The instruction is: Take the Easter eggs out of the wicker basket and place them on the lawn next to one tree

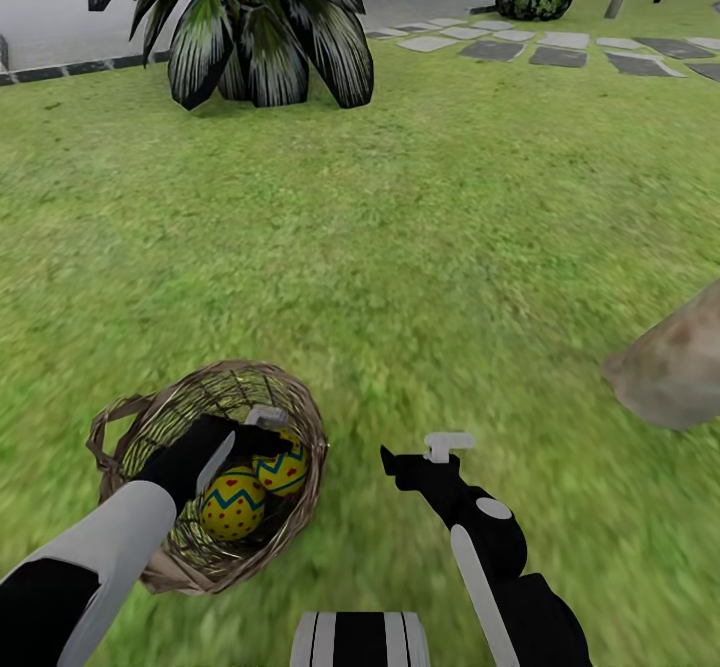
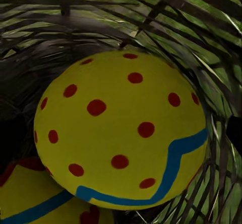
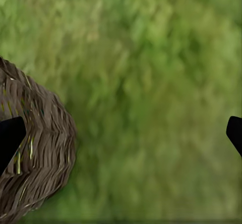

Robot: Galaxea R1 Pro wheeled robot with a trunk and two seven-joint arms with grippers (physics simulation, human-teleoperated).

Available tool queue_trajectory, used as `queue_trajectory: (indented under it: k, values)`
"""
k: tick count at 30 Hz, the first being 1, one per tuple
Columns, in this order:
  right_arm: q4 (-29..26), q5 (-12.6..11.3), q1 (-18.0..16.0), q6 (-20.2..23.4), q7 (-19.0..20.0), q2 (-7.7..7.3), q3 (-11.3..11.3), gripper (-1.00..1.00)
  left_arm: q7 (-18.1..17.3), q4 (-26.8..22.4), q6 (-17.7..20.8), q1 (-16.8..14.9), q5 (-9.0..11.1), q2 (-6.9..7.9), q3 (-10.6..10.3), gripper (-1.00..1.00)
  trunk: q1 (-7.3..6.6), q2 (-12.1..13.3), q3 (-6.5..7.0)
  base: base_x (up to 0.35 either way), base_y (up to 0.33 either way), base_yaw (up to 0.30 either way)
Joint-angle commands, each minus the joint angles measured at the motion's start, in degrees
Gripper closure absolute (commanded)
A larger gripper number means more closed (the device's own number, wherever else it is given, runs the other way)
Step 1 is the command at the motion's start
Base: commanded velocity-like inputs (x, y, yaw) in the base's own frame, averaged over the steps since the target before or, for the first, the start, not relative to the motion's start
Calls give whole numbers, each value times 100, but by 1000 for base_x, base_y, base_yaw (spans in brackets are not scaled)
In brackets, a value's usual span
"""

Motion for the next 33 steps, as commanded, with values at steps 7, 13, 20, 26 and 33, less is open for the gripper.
queue_trajectory:
  k: [7, 13, 20, 26, 33]
  values:
    - [-7, -59, -2, 22, -54, 0, 6, -100, 21, -241, 35, 10, 56, 0, -37, -100, 17, -11, -159, 0, 0, 0]
    - [-7, -59, -2, 22, -55, 0, 6, -100, 24, -264, 41, 10, 56, -9, -36, -100, 20, -12, -181, 0, 0, 0]
    - [-7, -59, -3, 22, -54, 0, 6, -100, 18, -233, 47, 13, 52, -10, -36, -100, 20, -12, -181, 0, 0, 0]
    - [-7, -59, -1, 22, -54, 0, 6, -100, 14, -218, 52, 12, 48, -12, -36, -100, 22, -14, -204, 0, 0, 0]
    - [-7, -59, -3, 22, -56, 0, 6, -100, 14, -212, 45, 11, 47, -10, -36, -100, 33, -19, -292, 0, 0, 0]
